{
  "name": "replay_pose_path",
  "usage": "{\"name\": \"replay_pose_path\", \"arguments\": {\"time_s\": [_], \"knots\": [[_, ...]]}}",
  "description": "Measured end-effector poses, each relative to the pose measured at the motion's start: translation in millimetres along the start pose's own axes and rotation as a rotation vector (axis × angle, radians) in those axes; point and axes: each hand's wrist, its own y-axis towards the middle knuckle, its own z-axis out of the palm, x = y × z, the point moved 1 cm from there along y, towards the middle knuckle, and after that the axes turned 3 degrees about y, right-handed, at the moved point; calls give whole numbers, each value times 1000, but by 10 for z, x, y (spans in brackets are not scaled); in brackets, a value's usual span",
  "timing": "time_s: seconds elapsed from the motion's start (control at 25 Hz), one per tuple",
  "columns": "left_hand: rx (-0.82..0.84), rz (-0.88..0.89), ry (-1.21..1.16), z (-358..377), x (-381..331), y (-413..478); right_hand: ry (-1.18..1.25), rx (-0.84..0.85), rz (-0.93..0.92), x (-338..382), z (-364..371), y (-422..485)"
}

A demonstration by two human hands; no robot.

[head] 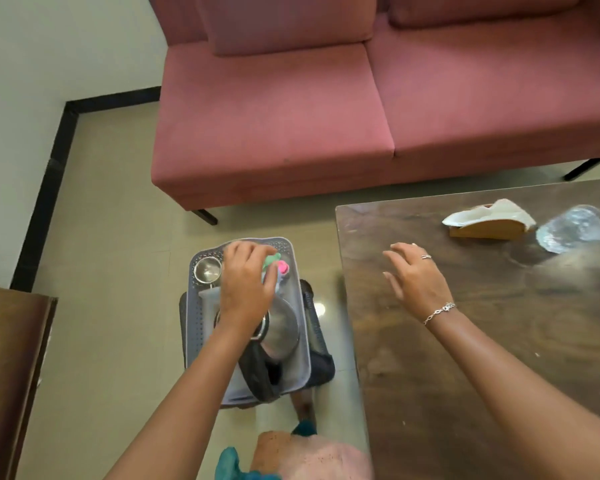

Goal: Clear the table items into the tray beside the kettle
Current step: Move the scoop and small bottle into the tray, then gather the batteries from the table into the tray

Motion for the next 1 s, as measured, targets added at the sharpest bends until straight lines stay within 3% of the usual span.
{"name": "replay_pose_path", "arguments": {"time_s": [0.44, 0.64, 1.0], "knots": [[296, 72, 113, 352, -1791, -1320, 4, -103, 116, -1045, -1438, -1482], [335, 142, 234, 479, -2092, -1415, -11, -60, 206, -1252, -1634, -1688], [454, 197, 218, 801, -2337, -1696, -18, 32, 335, -1391, -1704, -2282]]}}
